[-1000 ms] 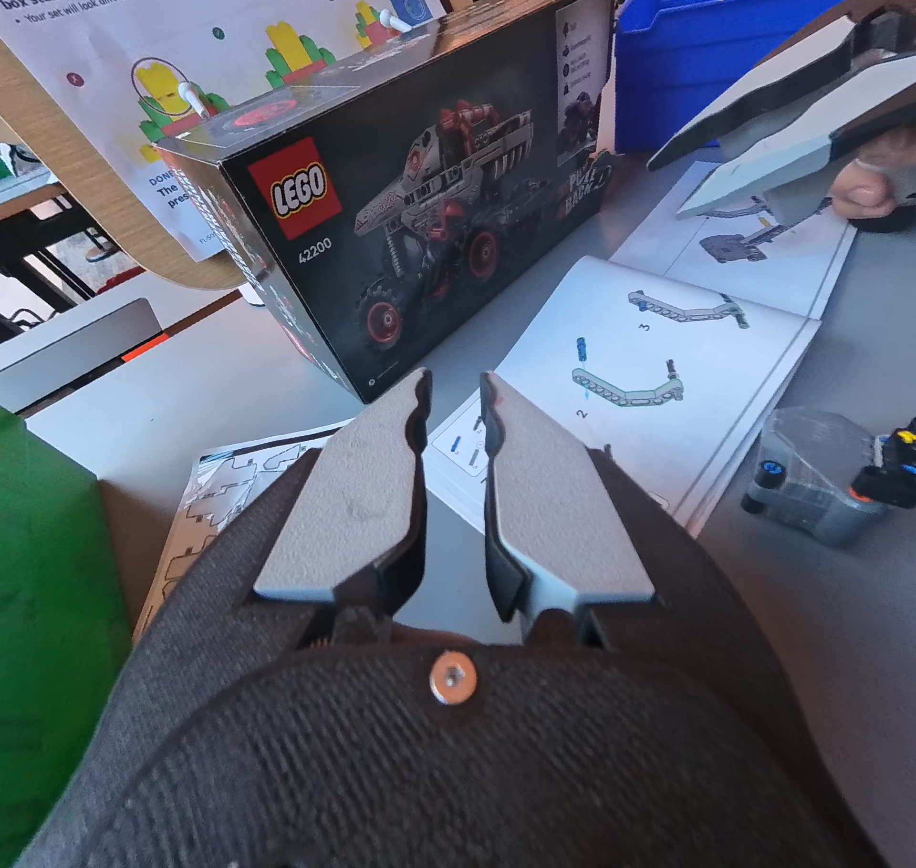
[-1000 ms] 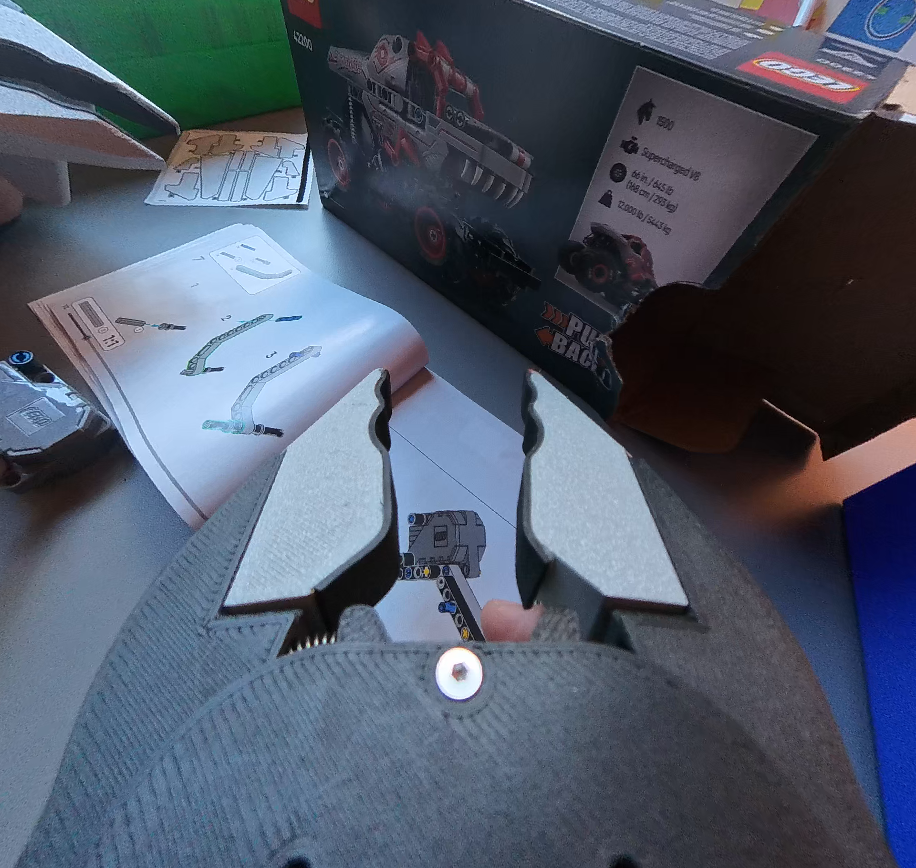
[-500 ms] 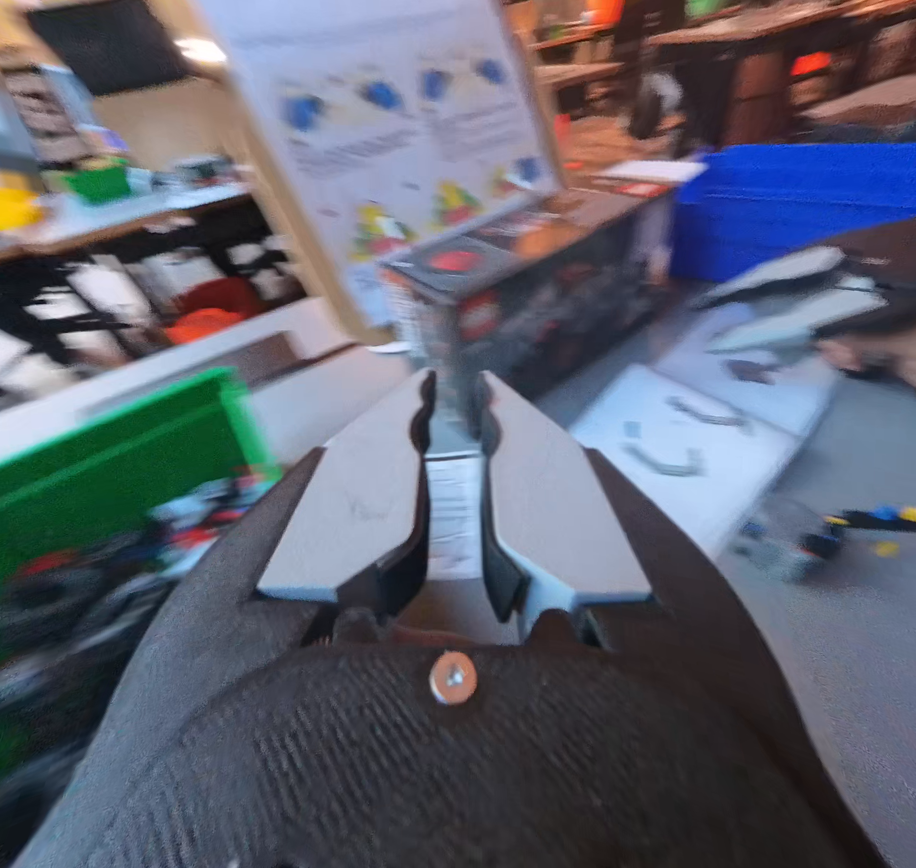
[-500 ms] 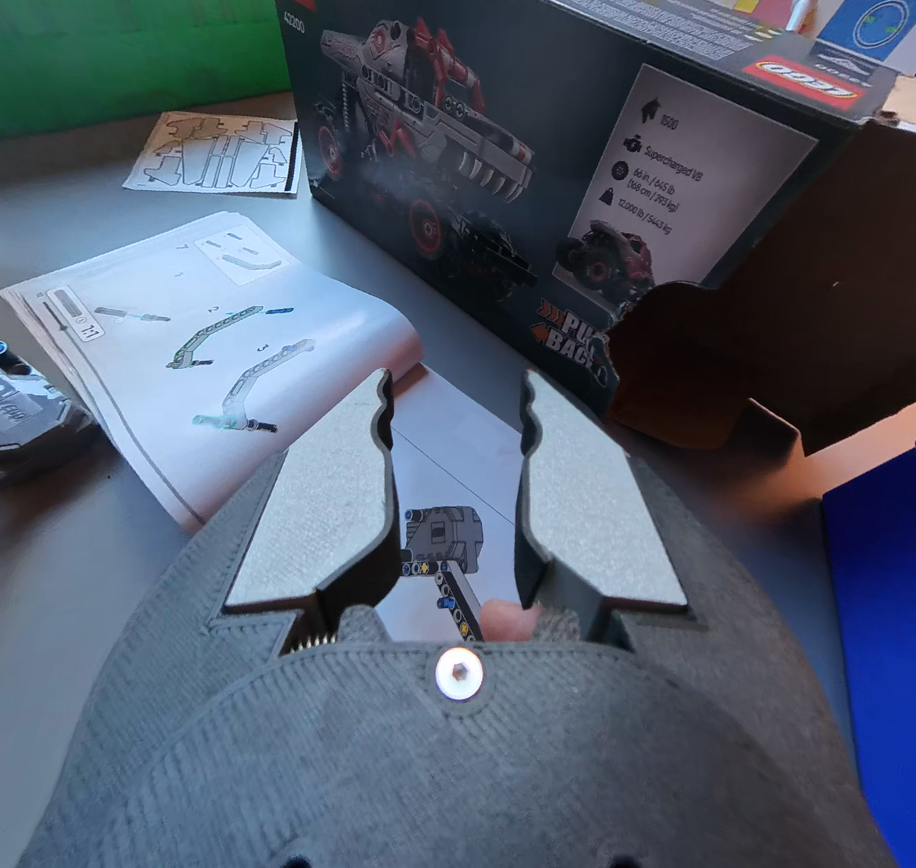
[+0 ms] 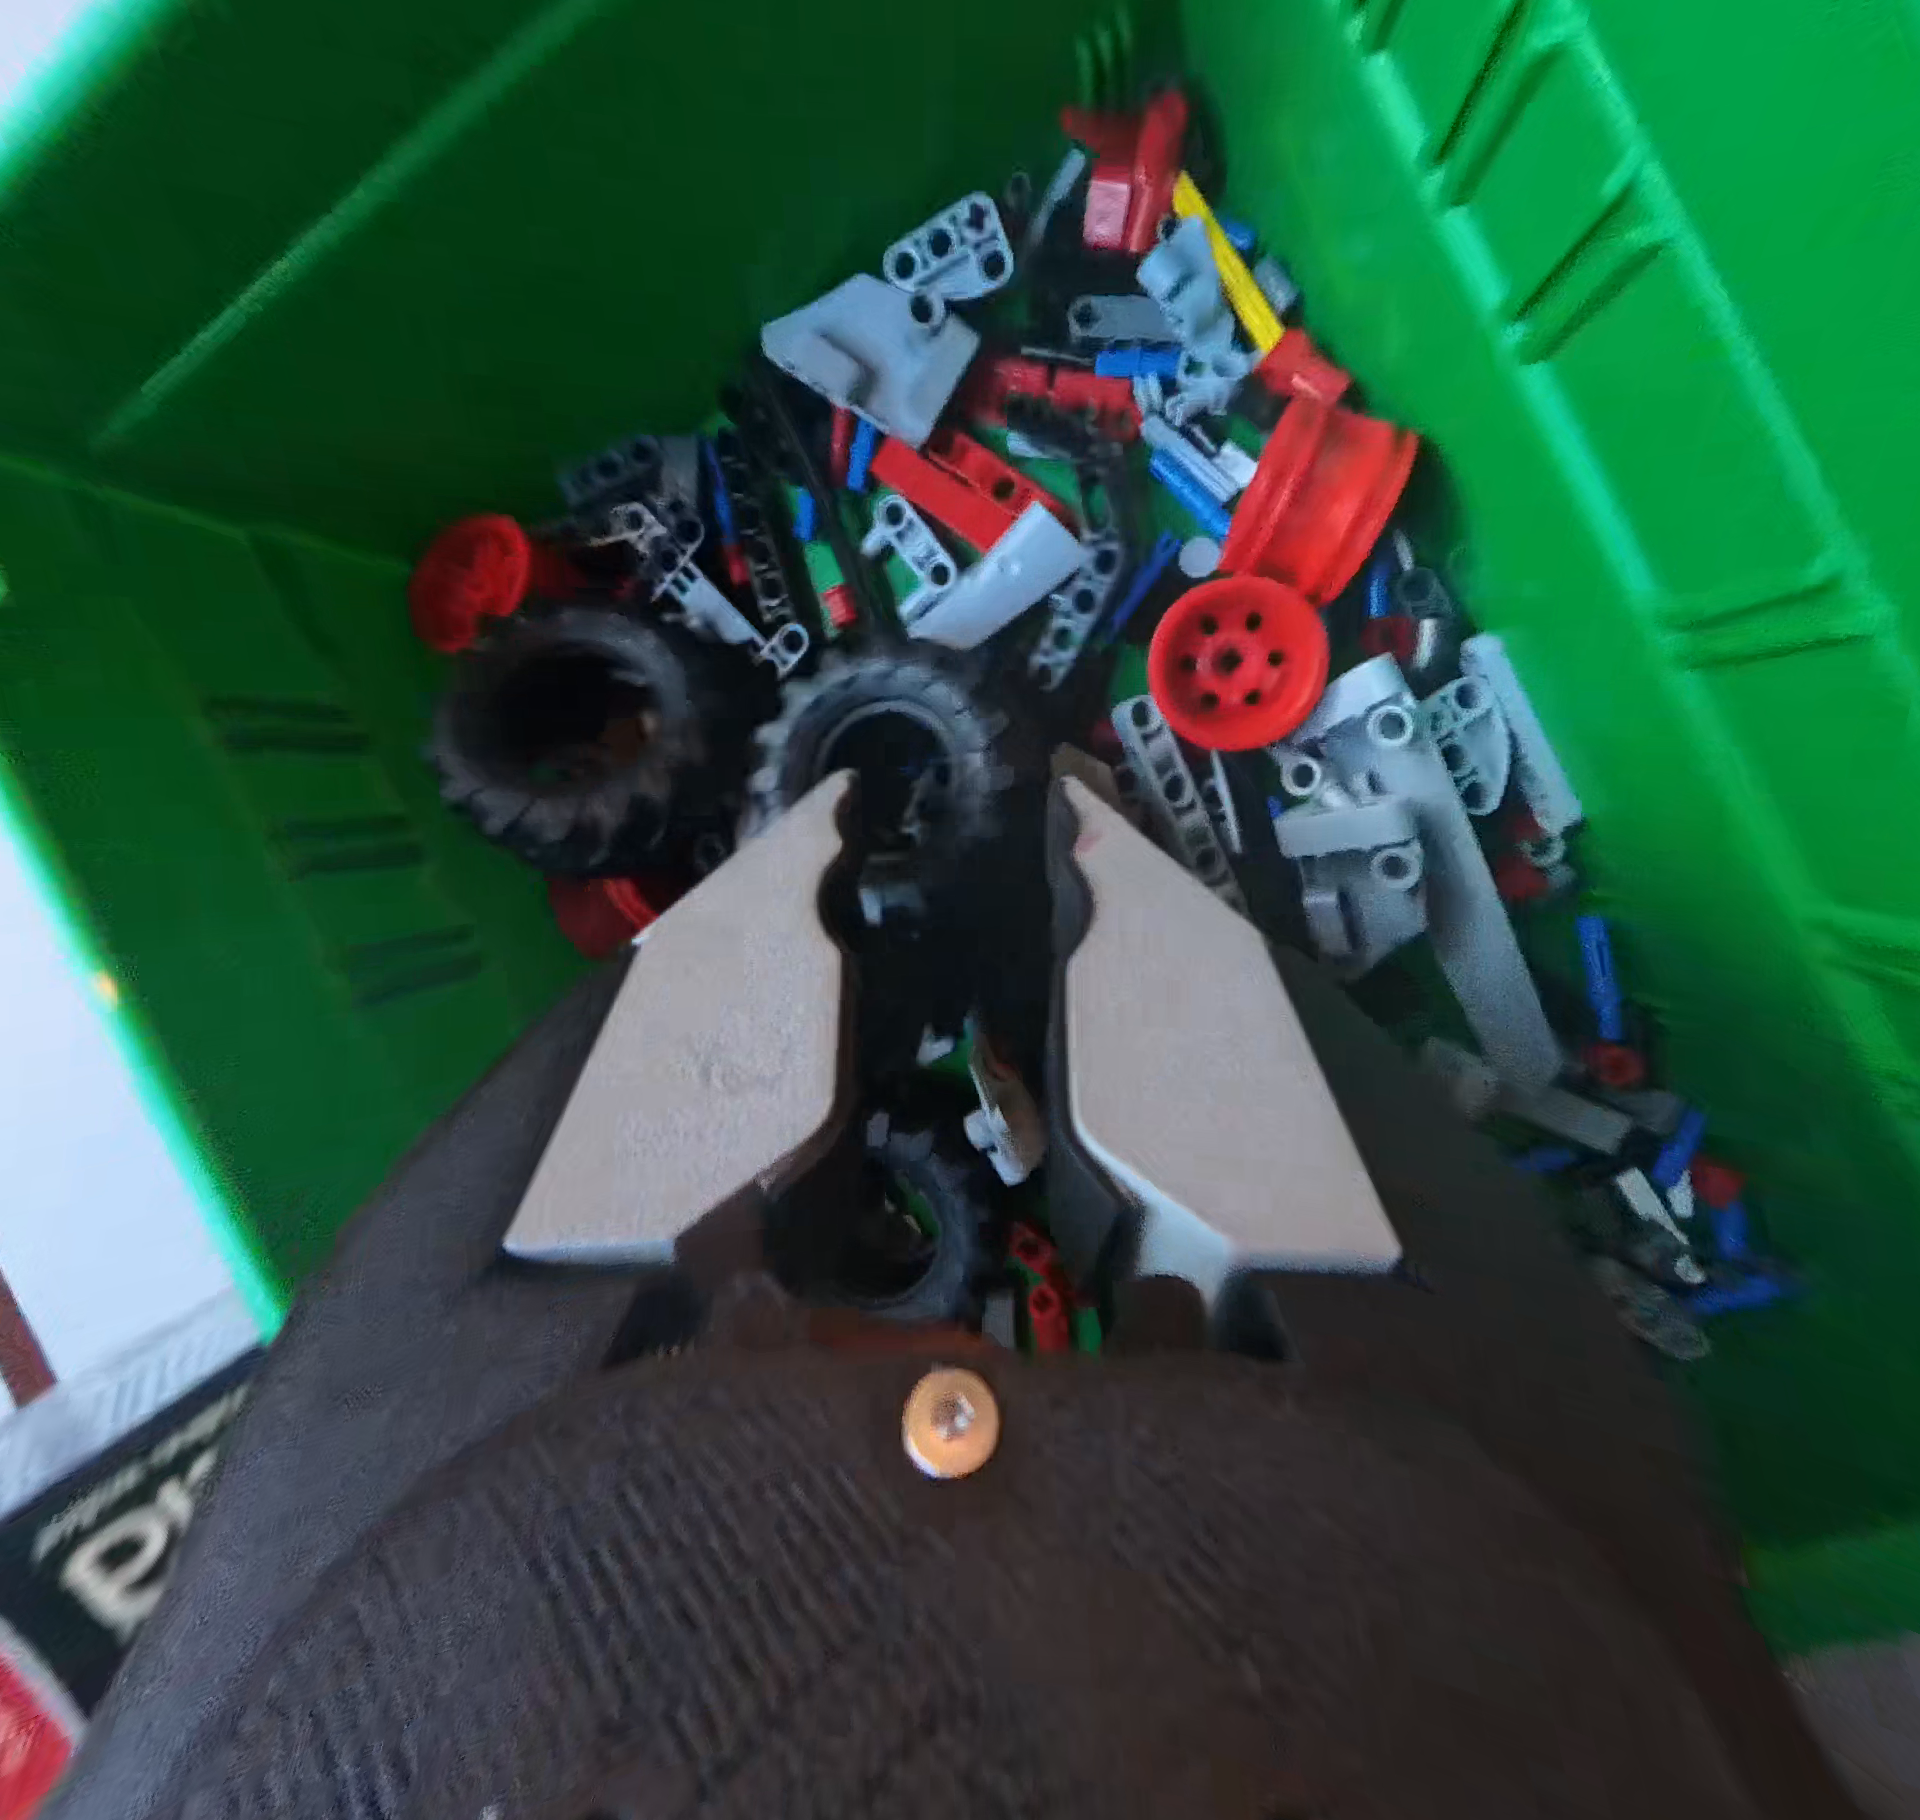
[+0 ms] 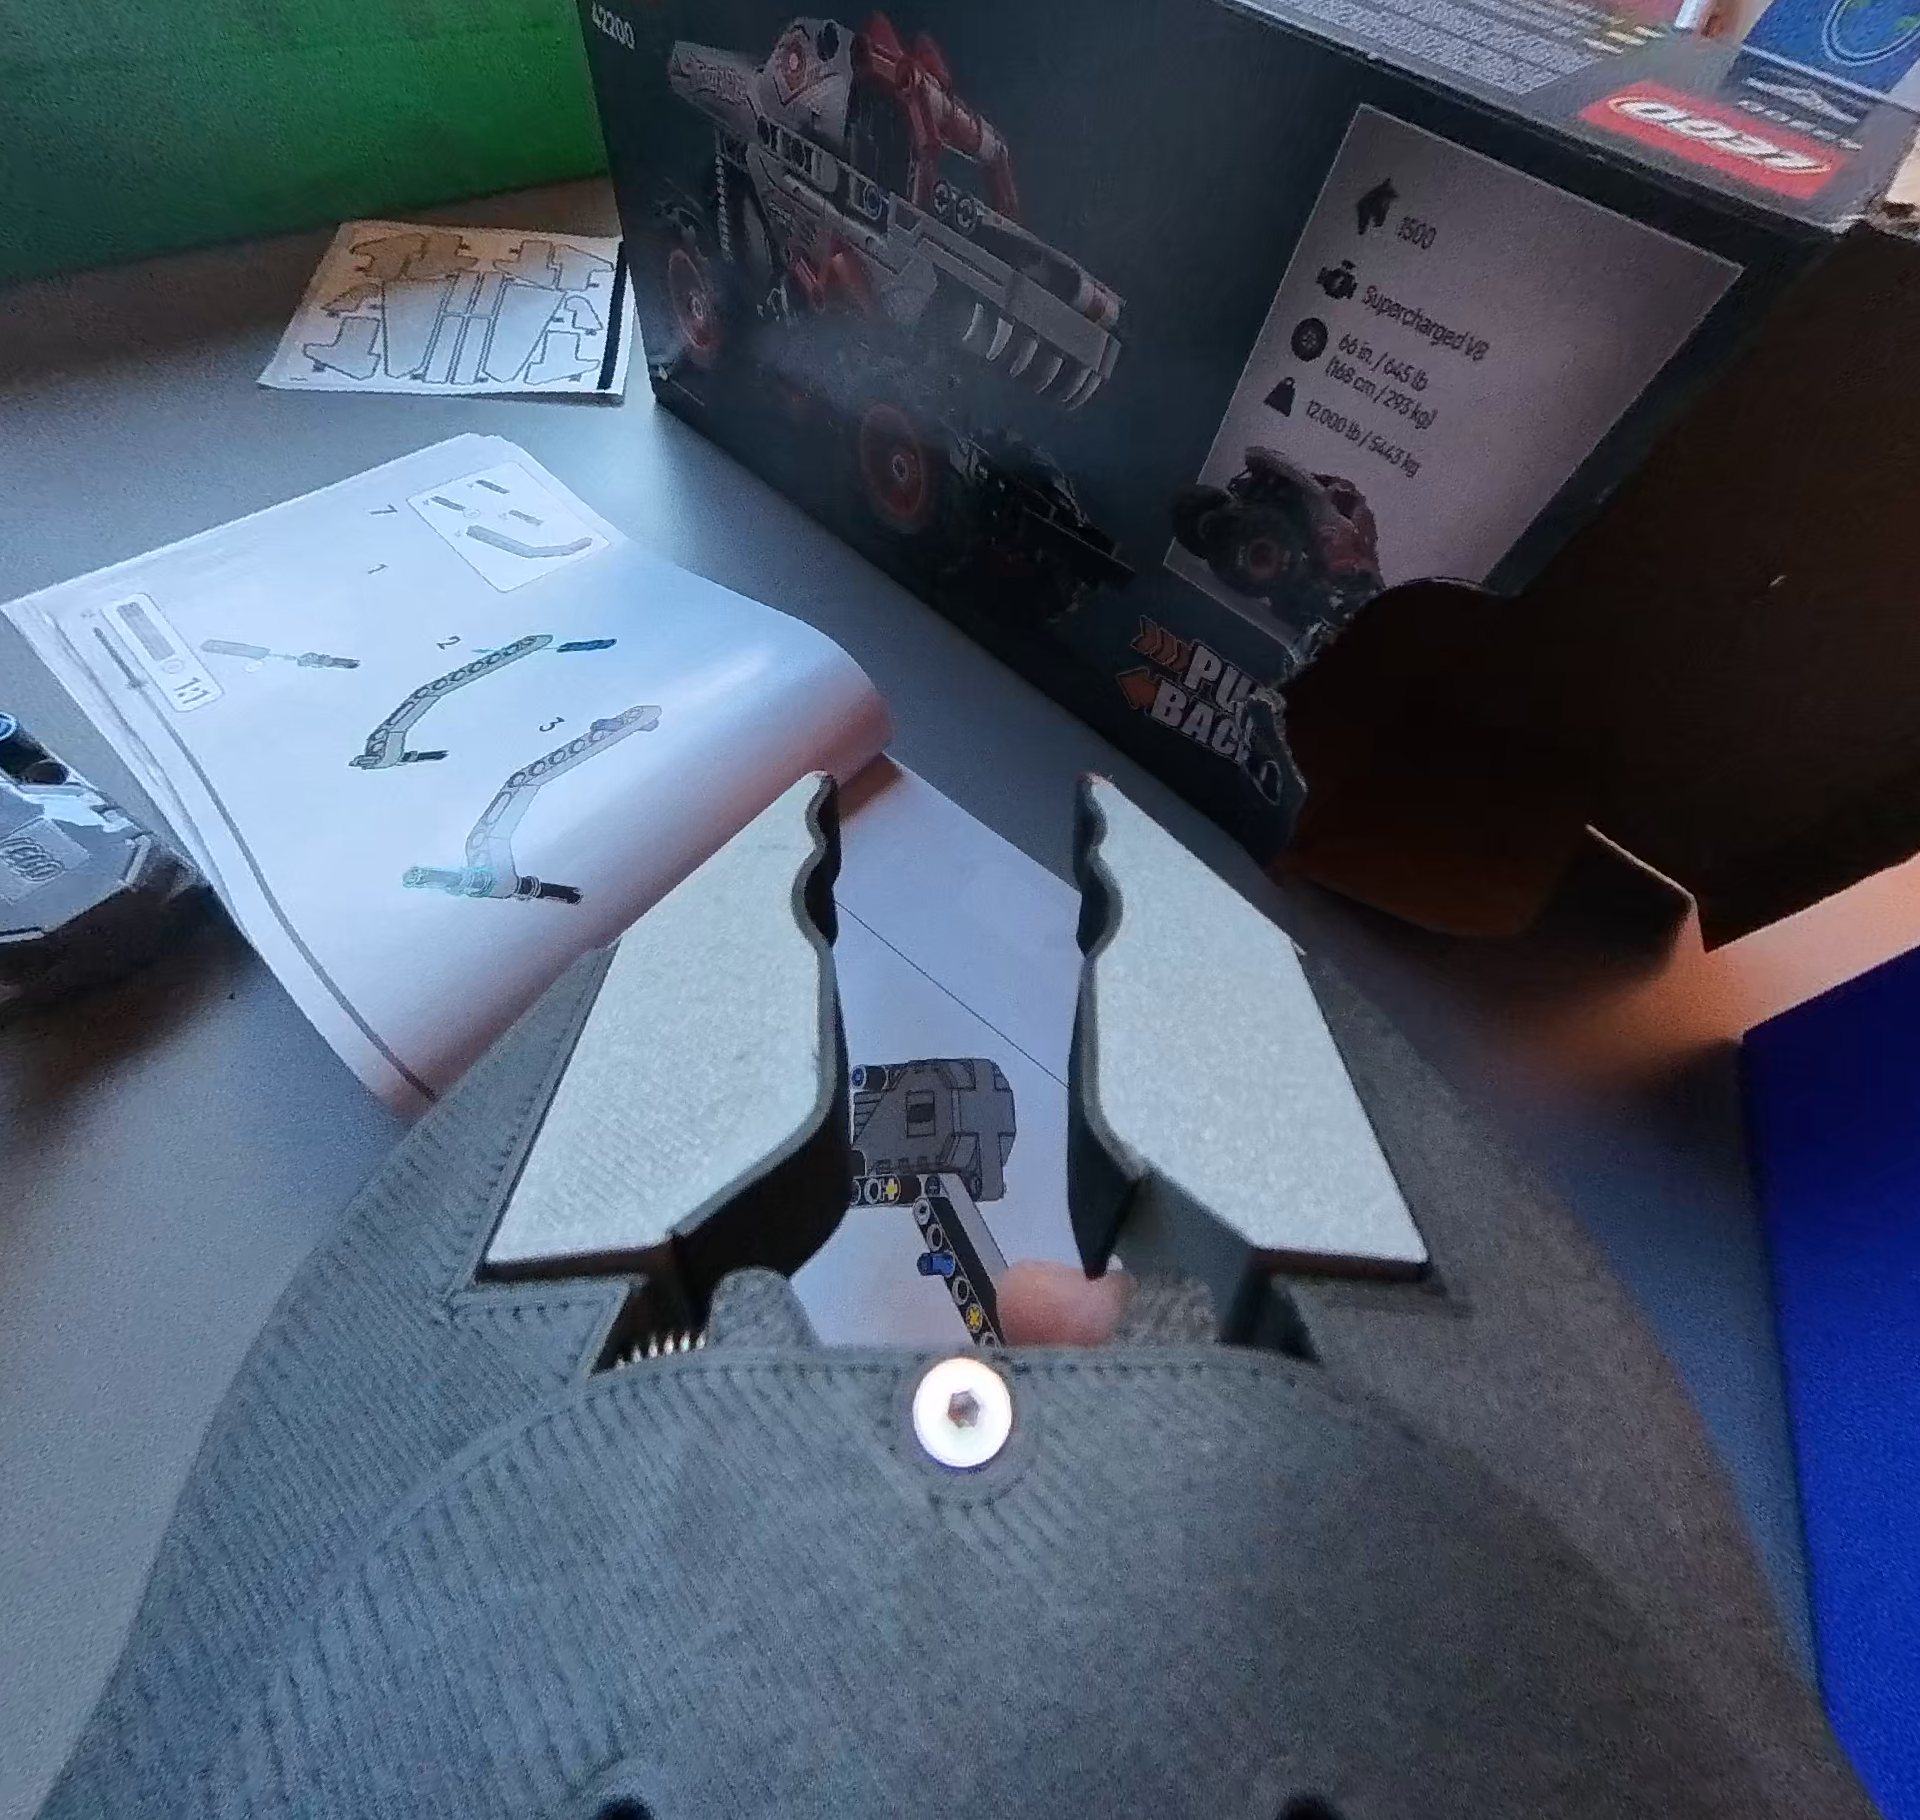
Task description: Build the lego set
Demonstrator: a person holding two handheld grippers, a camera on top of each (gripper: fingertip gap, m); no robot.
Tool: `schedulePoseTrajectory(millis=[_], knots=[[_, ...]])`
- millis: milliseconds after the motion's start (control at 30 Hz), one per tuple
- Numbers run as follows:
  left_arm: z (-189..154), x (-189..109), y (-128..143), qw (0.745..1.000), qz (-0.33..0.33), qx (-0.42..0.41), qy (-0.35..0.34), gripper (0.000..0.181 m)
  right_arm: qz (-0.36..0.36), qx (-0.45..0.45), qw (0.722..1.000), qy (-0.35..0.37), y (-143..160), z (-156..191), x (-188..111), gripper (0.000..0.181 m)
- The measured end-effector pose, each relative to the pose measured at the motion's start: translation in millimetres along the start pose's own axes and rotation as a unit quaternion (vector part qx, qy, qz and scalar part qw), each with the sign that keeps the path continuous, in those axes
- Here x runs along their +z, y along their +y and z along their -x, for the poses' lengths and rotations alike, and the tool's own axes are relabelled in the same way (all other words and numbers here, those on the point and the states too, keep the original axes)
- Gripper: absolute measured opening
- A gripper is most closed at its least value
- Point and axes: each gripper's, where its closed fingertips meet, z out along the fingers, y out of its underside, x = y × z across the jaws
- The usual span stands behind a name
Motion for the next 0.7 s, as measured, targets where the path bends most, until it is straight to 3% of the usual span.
schedulePoseTrajectory(millis=[100, 200, 333, 400, 500, 633, 700], knots=[[-6, 7, -2, 0.999, 0.015, 0.028, 0.035, 0.018, 0.003, 0.002, 1.000, -0.003, 1, 0, 1, 0.042], [4, -8, -38, 0.997, -0.074, 0.002, 0.033, 0.017, 0.003, 0.003, 1.000, -0.003, 1, 0, 1, 0.042], [21, -51, -77, 0.984, -0.176, -0.022, 0.010, 0.016, 0.005, 0.008, 1.000, -0.006, 1, 0, 1, 0.041], [11, -54, -75, 0.985, -0.170, -0.009, 0.036, 0.017, 0.007, 0.009, 1.000, -0.008, 2, 0, 1, 0.041], [19, -43, -70, 0.989, -0.151, 0.003, 0.002, 0.017, 0.008, 0.010, 1.000, -0.010, 2, 0, 2, 0.040], [11, -23, -66, 0.993, -0.117, 0.013, 0.014, 0.020, 0.000, 0.009, 1.000, -0.011, 0, 0, 0, 0.039], [12, -18, -66, 0.994, -0.109, 0.025, -0.002, 0.010, -0.001, 0.009, 1.000, -0.011, 0, 1, 0, 0.039]])
